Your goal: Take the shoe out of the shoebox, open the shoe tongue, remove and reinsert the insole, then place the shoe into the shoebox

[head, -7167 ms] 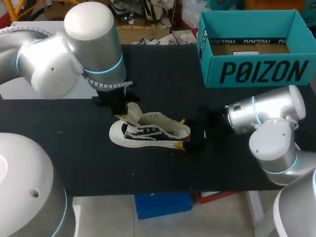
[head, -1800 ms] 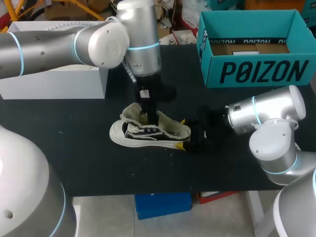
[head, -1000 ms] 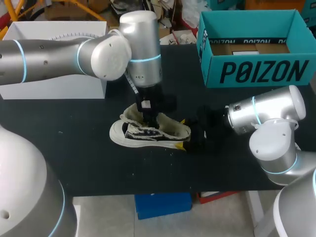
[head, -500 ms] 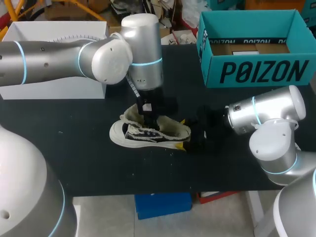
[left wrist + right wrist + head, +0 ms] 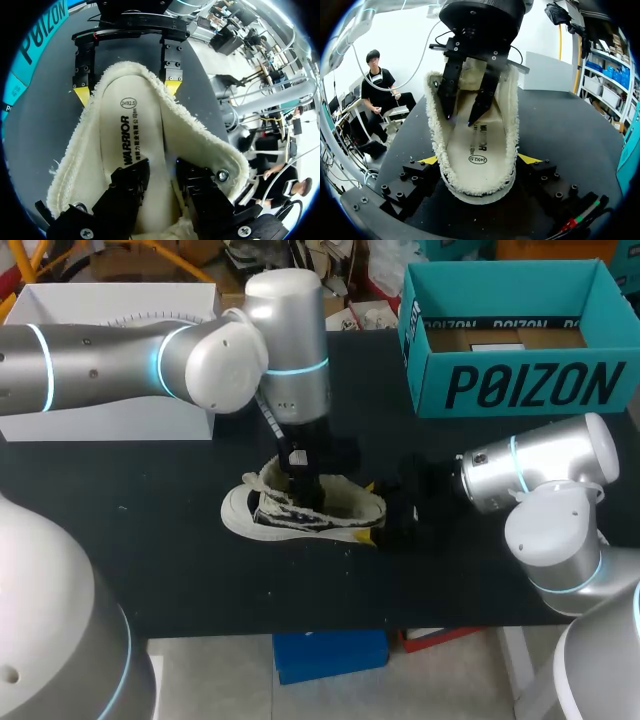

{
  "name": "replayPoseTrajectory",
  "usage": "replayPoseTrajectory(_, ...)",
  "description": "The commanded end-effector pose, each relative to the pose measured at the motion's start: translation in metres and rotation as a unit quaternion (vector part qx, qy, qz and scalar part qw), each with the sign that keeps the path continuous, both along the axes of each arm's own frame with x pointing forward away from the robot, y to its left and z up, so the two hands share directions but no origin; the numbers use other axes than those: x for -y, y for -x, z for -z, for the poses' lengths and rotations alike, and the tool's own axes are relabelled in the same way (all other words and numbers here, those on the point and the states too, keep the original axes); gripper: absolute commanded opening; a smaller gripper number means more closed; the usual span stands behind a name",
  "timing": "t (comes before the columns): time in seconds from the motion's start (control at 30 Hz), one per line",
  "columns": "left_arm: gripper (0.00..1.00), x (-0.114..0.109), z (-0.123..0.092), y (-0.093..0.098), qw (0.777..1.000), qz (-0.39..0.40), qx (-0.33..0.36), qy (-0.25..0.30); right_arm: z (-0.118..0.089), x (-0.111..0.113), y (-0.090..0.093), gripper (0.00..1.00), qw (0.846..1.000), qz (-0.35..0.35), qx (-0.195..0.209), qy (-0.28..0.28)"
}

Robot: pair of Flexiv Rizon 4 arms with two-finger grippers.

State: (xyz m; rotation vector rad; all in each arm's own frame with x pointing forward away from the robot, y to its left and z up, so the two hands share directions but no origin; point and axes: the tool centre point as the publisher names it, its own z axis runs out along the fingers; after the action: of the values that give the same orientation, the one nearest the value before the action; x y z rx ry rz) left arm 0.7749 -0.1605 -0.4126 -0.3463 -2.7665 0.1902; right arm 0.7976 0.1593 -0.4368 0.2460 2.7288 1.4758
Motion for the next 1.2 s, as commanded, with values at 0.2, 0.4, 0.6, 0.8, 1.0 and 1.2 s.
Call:
replayPoseTrajectory(0.2, 0.33, -0.005, 0.005, 0.002, 0.996, -0.005, 0.081, -0.048, 0.0, 0.0, -0.001, 0.0, 1.0, 0.001, -0.001, 0.001)
replayPoseTrajectory(0.4, 0.33, -0.009, 0.007, -0.002, 0.987, -0.019, 0.149, -0.066, 0.0, 0.0, -0.001, 0.0, 1.0, 0.001, -0.001, 0.001)
replayPoseTrajectory(0.6, 0.31, -0.016, 0.011, -0.001, 0.975, -0.046, 0.202, -0.076, 0.0, 0.0, -0.001, 0.0, 1.0, 0.001, -0.001, 0.001)
replayPoseTrajectory(0.8, 0.3, -0.021, 0.014, -0.003, 0.953, -0.058, 0.285, -0.084, 0.0, 0.0, -0.001, 0.0, 1.0, 0.001, -0.001, 0.001)
replayPoseTrajectory(1.0, 0.22, -0.026, 0.016, -0.015, 0.93, -0.069, 0.348, -0.094, 0.0, 0.0, -0.001, 0.0, 1.0, 0.001, -0.001, 0.001)
replayPoseTrajectory(1.2, 0.21, -0.029, 0.012, -0.028, 0.911, -0.079, 0.396, -0.083, 0.0, 0.0, -0.001, 0.0, 1.0, 0.001, -0.001, 0.001)
